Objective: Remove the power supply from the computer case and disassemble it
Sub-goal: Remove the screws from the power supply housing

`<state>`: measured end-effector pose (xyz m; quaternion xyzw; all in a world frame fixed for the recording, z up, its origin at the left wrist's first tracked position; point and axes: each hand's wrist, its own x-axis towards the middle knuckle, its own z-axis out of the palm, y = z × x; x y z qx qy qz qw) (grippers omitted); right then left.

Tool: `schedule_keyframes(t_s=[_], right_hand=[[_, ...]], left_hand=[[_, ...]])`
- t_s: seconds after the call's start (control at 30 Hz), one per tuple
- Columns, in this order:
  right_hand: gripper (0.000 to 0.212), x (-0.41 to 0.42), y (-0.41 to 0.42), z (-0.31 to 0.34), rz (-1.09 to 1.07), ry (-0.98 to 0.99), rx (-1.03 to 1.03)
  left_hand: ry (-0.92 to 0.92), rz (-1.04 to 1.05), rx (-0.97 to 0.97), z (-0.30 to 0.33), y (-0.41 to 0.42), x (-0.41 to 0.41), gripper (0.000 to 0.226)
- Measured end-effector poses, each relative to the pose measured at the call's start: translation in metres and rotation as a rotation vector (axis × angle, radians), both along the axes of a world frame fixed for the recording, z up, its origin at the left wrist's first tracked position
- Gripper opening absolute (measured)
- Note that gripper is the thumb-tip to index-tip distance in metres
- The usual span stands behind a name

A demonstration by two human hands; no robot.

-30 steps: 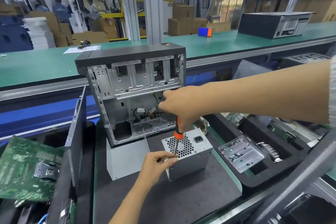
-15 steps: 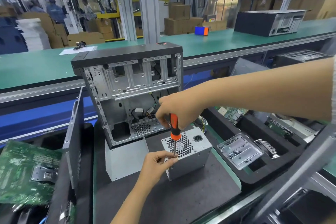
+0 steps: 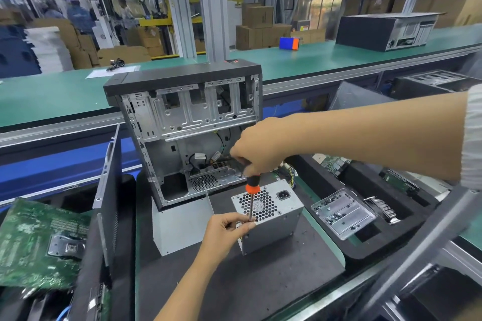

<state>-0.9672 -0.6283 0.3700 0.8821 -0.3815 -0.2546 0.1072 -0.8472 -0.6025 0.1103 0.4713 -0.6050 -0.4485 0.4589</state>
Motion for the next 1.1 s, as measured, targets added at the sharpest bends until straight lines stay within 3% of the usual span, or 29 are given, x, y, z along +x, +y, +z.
schedule_keyframes(t_s=[0.1, 0.2, 0.33, 0.43, 0.5, 0.63, 0.73, 0.8, 0.87, 0.97, 1.03, 1.1], right_hand=[[0.026, -0.005, -0.003, 0.006, -0.113, -0.167, 0.299], [0.037, -0.005, -0.003, 0.002, -0.239, -0.411, 0.360], [0.059, 0.001, 0.000, -0.014, -0.371, -0.536, 0.174], [0.063, 0.004, 0.001, -0.021, -0.221, -0.372, -0.177], [0.058, 0.007, 0.002, -0.018, -0.171, -0.266, -0.247], [0.035, 0.012, 0.002, -0.008, -0.098, -0.092, -0.057], [0.012, 0.011, 0.004, 0.003, -0.095, -0.137, 0.189], [0.021, 0.009, 0.006, 0.009, -0.178, -0.215, 0.378], [0.028, 0.006, 0.009, 0.009, -0.258, -0.286, 0.426], [0.064, 0.007, 0.018, 0.000, -0.274, -0.203, 0.128], [0.066, 0.010, 0.018, -0.007, -0.200, -0.076, -0.155], [0.056, 0.013, 0.017, -0.012, -0.118, -0.010, -0.285]], left_hand=[[0.006, 0.000, 0.006, 0.000, 0.000, 0.000, 0.011], [0.012, -0.007, 0.014, 0.002, 0.001, 0.000, 0.008], [-0.006, 0.008, 0.008, 0.000, -0.001, 0.000, 0.010], [-0.001, 0.034, 0.001, 0.000, -0.001, -0.001, 0.011], [-0.007, 0.029, -0.002, 0.001, 0.000, 0.000, 0.009], [-0.024, 0.032, -0.008, 0.002, 0.000, 0.000, 0.008], [-0.007, 0.022, 0.009, 0.002, 0.001, 0.000, 0.009], [0.008, 0.019, 0.011, 0.001, 0.001, -0.001, 0.010], [0.013, 0.017, 0.007, 0.000, -0.001, -0.001, 0.009], [-0.005, 0.004, -0.001, 0.001, -0.001, 0.001, 0.008], [-0.013, 0.001, 0.002, 0.000, -0.002, 0.001, 0.010], [-0.008, 0.005, 0.006, -0.003, -0.003, 0.001, 0.010]])
